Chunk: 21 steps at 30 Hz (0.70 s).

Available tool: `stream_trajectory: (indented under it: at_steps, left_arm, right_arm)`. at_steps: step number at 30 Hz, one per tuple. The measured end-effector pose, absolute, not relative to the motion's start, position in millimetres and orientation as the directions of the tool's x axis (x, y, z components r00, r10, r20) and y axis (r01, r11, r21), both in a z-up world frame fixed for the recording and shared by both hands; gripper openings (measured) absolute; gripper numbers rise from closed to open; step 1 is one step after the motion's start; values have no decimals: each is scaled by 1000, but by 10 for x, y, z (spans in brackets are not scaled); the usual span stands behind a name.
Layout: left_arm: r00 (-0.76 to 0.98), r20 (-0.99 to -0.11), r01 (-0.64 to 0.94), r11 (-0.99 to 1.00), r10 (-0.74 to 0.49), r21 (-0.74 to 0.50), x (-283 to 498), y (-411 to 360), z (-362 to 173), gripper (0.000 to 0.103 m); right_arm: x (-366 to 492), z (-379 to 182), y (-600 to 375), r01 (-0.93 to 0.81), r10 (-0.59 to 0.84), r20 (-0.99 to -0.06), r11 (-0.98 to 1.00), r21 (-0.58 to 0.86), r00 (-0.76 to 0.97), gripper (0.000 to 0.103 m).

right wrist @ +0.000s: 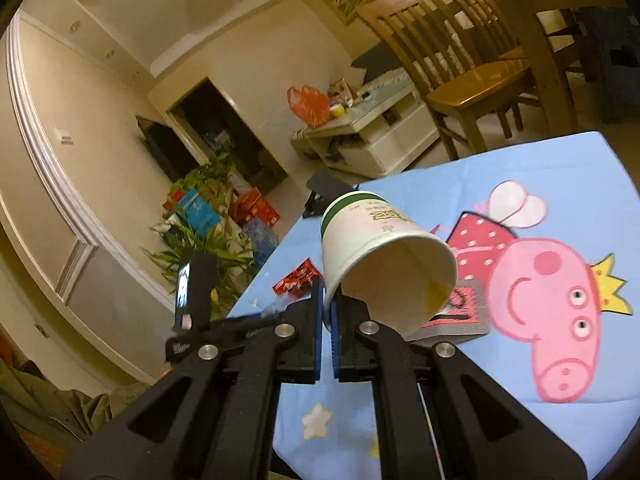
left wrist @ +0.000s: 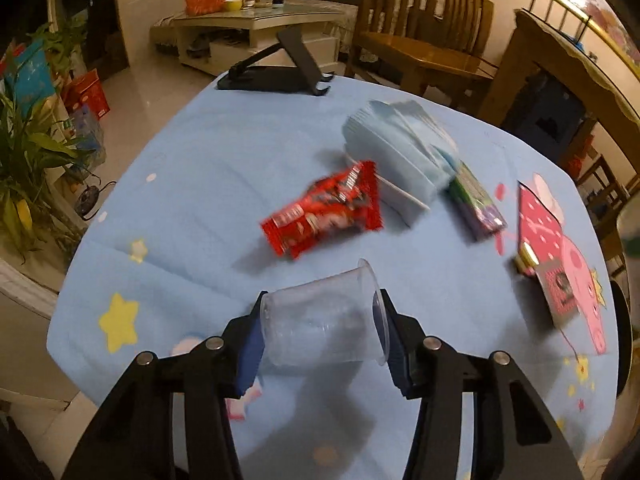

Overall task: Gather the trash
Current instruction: 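Carry the paper cup over the bin and open the right tool to drop it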

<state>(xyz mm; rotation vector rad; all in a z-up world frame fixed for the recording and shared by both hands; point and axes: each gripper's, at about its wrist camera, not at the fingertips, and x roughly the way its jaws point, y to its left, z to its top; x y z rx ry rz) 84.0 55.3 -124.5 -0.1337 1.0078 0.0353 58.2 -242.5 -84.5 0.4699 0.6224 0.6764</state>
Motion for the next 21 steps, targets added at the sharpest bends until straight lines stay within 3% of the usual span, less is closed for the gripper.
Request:
stream_trajectory:
  at_steps: [7,13,21]
  left_arm:
    - [590,-805,55,998,-60,-34,579,22,-991,50]
    - [604,-785,206,978,-138,-13,477,-658,-839,50]
    - [625,-741,389,921,-246,23,385,-1610,-598,50]
  right_arm:
    - [420,-803,-3195,-325,600,-333,729,603,728,4]
    - [422,-1191,-3842,-37,438,-500,778,627,747,4]
    - [15,-989,-4611,92,246,-458,796,598,854,4]
